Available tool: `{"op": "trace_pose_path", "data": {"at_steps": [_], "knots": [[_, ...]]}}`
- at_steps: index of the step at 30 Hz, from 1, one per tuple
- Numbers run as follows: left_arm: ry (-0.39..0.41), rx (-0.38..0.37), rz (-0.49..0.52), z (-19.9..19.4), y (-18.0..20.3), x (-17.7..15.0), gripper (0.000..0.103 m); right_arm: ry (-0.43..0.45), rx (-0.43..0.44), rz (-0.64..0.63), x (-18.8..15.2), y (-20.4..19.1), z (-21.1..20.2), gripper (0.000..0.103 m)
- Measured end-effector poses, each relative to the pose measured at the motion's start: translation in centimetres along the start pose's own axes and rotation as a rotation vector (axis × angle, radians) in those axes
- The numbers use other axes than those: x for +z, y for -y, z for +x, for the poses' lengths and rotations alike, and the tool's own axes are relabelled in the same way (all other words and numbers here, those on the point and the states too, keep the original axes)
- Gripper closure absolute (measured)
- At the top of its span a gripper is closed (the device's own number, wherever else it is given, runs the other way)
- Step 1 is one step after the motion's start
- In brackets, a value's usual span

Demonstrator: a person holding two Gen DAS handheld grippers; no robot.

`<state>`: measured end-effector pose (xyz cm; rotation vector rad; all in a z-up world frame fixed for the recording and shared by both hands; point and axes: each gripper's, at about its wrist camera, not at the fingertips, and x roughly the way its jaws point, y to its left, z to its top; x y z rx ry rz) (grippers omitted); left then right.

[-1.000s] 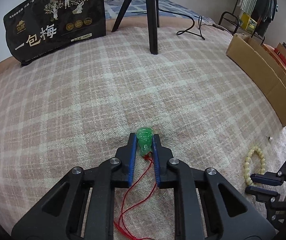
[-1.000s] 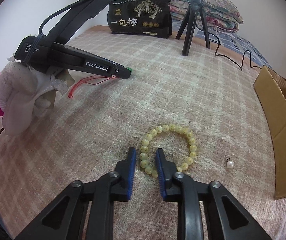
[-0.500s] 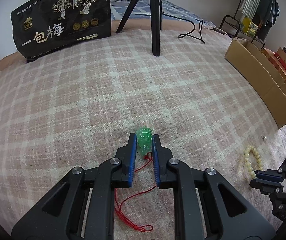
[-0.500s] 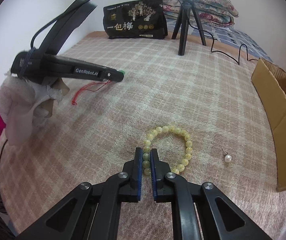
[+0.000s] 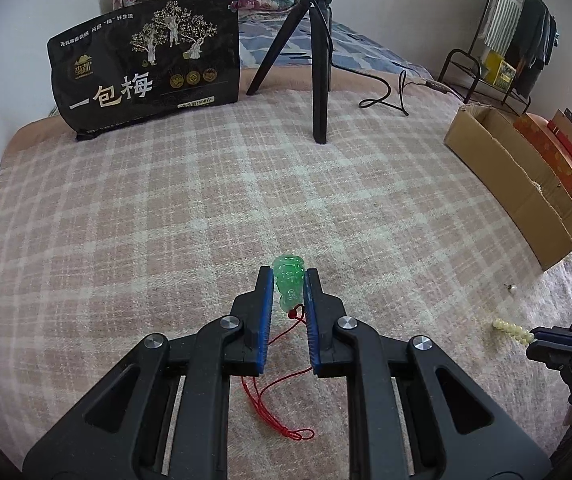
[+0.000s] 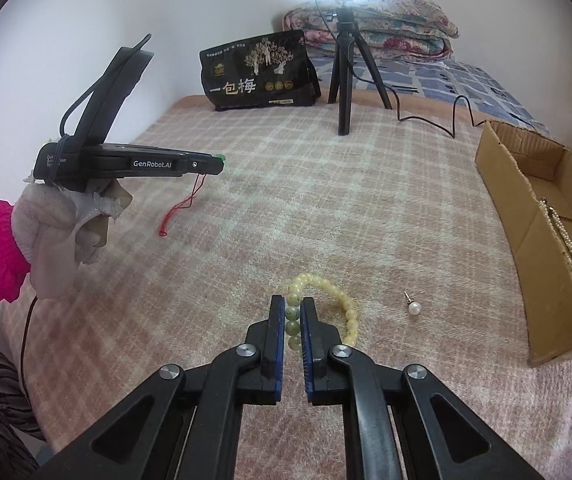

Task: Organize jewelry
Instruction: 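Carry the jade pendant with the left tool over the box while right tool carries the bracelet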

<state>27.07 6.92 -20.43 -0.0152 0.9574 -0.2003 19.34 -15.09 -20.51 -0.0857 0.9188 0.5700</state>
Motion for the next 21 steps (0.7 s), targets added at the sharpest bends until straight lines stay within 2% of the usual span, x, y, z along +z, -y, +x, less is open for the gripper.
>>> {"op": "trace_pose_path", "data": {"at_steps": [7, 12, 21], "knots": [[0.025, -0.003, -0.004, -1.4, -0.5, 0.3, 0.090, 0.021, -0.009, -0.026, 0.2, -0.3, -1.1, 0.098], [0.063, -0.012, -0.044, -3.3, -1.6, 0.9, 0.089, 0.045, -0.006, -0.025, 0.7, -0.2, -2.2, 0.098], [0.164, -0.028, -0.052, -8.4, -2.0, 1.9, 0.090, 0.117, -0.012, -0.007, 1.9, 0.7, -5.8, 0.098]]}}
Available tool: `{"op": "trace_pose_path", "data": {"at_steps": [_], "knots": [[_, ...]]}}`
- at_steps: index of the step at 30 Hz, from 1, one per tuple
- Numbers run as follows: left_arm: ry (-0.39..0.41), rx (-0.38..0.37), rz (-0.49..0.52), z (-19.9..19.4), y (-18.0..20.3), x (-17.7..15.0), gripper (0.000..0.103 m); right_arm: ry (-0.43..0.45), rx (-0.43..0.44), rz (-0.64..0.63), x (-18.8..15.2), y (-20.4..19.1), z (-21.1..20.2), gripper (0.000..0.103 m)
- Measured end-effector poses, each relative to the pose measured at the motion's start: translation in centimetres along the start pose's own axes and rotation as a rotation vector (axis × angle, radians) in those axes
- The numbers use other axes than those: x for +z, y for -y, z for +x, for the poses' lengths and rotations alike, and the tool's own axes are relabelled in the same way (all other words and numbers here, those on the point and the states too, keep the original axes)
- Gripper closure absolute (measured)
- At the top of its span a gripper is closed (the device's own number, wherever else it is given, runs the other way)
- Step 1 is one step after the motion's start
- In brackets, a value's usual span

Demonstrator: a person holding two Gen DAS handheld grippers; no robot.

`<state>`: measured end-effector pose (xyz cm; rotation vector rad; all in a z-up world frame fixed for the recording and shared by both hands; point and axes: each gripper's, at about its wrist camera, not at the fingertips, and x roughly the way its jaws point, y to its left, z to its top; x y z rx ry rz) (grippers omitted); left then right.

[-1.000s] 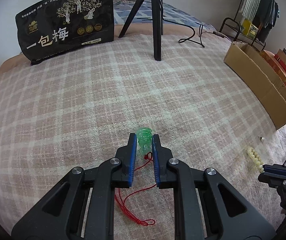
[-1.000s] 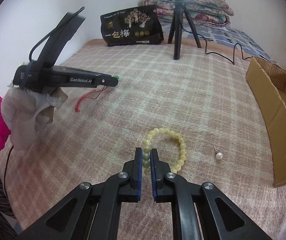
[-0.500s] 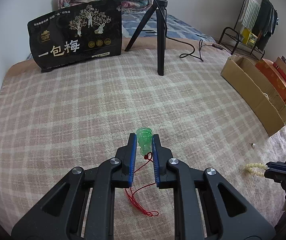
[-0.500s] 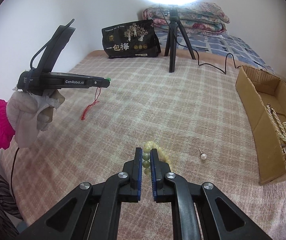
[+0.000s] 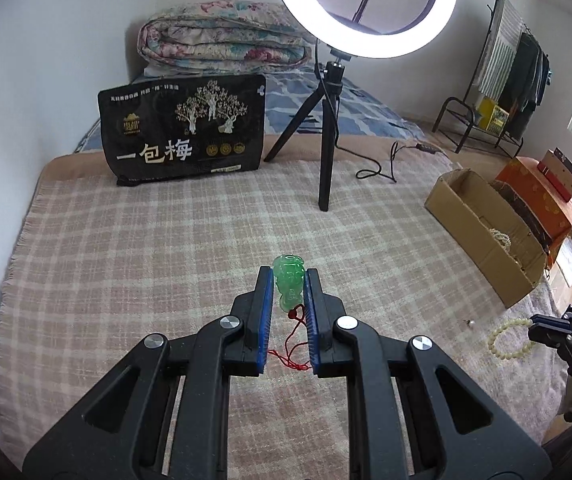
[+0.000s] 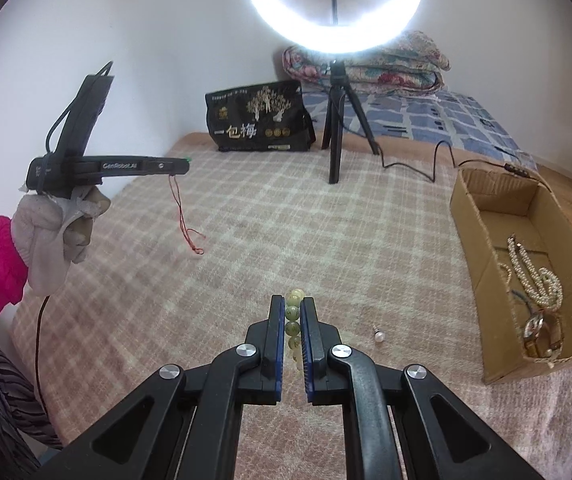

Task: Organize jewelry
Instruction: 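Carry the jade pendant with the left tool over the box while right tool carries the bracelet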

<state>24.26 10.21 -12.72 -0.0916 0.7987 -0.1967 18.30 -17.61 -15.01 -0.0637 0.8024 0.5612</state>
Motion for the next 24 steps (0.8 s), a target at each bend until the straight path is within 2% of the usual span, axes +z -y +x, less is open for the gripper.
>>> {"op": "trace_pose_path", "data": {"at_steps": [12, 24], "knots": [[0.072, -0.084, 0.026, -3.1, 4.3, 1.5, 0.089, 0.123, -0.069, 0.073, 2.4, 4.6, -6.1, 0.098], [0.097, -0.194, 0.063, -2.5, 11.0, 3.9, 0.090, 0.142, -0.157, 0.056, 3.9, 9.3, -10.2, 0.098]]}}
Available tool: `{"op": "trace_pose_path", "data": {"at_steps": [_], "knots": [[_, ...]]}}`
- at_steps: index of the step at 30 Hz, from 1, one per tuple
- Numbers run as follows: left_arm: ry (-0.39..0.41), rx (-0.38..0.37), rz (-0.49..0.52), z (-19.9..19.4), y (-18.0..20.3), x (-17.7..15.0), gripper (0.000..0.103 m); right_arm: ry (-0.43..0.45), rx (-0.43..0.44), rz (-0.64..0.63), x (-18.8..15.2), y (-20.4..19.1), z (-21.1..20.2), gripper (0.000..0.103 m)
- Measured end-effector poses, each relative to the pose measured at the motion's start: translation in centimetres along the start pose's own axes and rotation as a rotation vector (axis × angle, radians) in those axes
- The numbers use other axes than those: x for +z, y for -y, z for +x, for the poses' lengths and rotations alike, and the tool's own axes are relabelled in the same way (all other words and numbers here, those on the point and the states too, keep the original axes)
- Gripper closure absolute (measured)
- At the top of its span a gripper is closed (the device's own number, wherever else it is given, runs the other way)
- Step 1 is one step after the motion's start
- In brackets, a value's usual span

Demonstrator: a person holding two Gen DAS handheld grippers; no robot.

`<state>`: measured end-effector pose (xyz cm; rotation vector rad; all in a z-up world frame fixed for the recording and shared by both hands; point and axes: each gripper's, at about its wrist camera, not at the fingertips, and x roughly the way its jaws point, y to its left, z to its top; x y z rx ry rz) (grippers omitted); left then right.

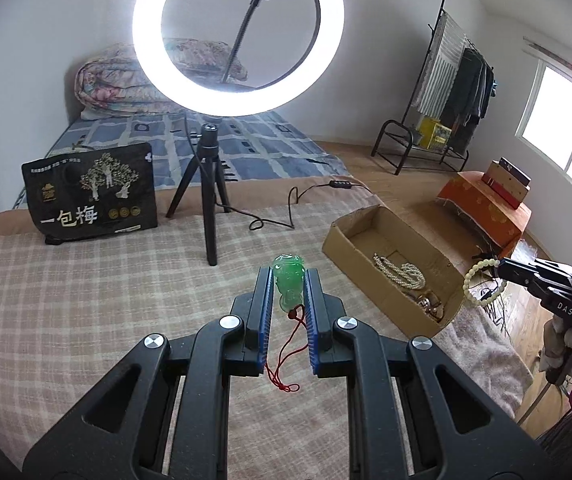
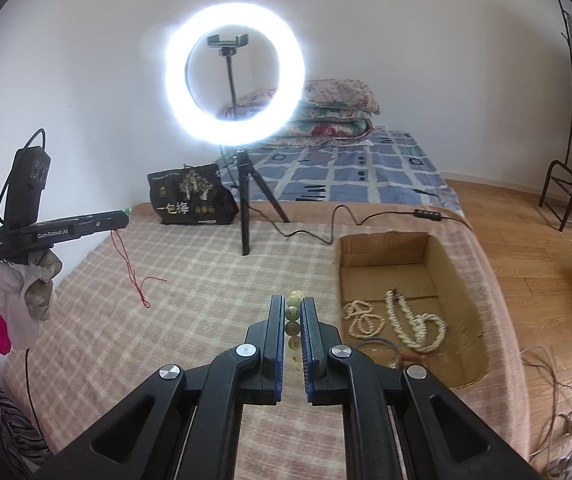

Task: Organize jewelry
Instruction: 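Carry the jade pendant with the left tool over the box while right tool carries the bracelet, then open the left tool over the box while right tool releases the bracelet into it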

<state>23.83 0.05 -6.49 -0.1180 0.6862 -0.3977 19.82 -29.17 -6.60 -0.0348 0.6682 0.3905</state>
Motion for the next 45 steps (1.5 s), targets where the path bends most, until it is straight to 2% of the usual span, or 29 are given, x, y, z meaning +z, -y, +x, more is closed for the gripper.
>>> {"op": "trace_pose_path", "data": {"at_steps": [9, 23, 33, 45], "knots": [[0.009, -0.054, 0.047, 3.9, 4.3, 3.2, 0.089, -0.001, -0.050, -0.031, 1.5, 4.8, -0.4, 0.098], [-0.005, -0.174, 0.140, 11.6, 11.8, 6.8, 0.090, -0.039, -0.050, 0.002, 0.1, 10.2, 3.3, 0.098], [-0.047, -0.219, 0.191, 17.0, 15.4, 6.6, 0.090, -0.054, -0.073, 0.013, -1.0, 12.4, 5.9, 0.098], [-0.105, -0.200, 0.161, 20.8, 15.6, 5.8, 0.090, -0.100, -0.095, 0.038, -1.9, 13.6, 7.6, 0.098]]}}
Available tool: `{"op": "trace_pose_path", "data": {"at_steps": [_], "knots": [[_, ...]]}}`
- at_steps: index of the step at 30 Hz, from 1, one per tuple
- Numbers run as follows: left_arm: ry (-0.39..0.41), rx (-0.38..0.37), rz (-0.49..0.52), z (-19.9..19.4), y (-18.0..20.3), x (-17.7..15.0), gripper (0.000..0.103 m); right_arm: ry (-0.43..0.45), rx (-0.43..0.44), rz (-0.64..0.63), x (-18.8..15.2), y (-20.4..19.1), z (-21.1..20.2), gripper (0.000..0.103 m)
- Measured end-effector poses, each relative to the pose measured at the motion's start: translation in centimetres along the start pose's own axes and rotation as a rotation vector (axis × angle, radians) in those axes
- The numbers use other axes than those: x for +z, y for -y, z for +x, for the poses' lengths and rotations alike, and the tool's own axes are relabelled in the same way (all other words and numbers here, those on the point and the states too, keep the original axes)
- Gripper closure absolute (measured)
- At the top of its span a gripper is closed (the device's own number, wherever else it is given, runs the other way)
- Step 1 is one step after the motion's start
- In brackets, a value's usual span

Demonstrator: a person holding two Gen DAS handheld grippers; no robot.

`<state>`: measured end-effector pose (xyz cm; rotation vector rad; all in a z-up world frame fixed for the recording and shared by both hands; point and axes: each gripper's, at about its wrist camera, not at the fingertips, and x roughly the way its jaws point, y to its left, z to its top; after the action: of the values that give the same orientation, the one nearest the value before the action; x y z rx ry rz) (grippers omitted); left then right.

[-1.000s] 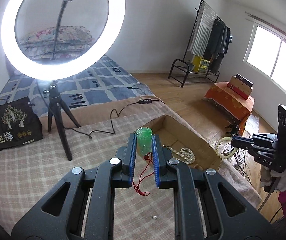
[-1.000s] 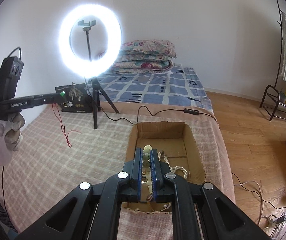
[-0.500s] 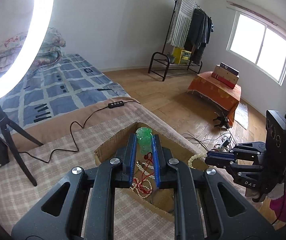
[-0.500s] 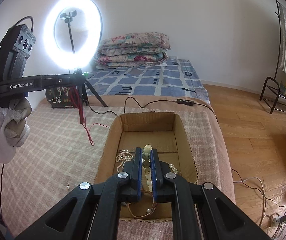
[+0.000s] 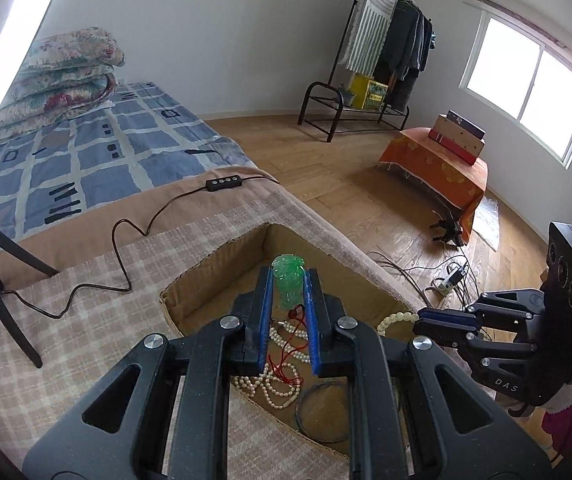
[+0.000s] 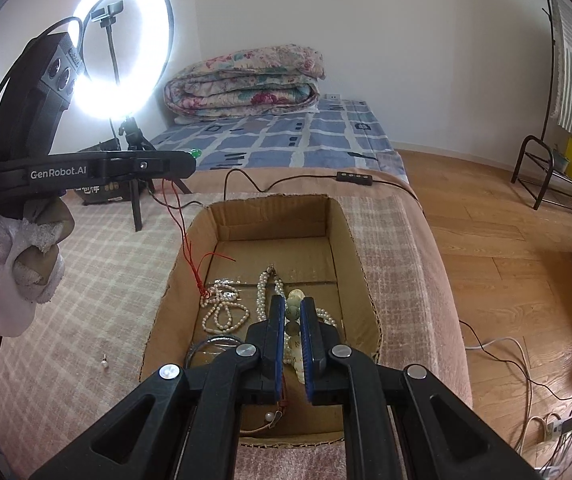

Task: Organize jewelry
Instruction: 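Open the left tool over the box while right tool releases the bracelet into it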

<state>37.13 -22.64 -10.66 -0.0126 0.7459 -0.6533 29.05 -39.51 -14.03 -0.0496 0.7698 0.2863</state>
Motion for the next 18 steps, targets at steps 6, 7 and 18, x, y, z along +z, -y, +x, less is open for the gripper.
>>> {"op": "trace_pose_path", "data": {"at_steps": [6, 7, 18], "knots": [[-0.017, 0.008, -0.005, 0.8, 0.2, 0.0, 0.090, -0.012, -0.009, 0.008, -0.1, 0.3, 0.5, 0.098], [-0.022, 0.008, -0.005, 1.0, 0.2, -0.1, 0.089, -0.014, -0.009, 0.008, -0.2, 0.3, 0.5, 0.098], [-0.031, 0.032, -0.007, 0.5, 1.1, -0.2, 0.048, -0.012, -0.044, -0.008, -0.4, -0.1, -0.3, 0.046]]}}
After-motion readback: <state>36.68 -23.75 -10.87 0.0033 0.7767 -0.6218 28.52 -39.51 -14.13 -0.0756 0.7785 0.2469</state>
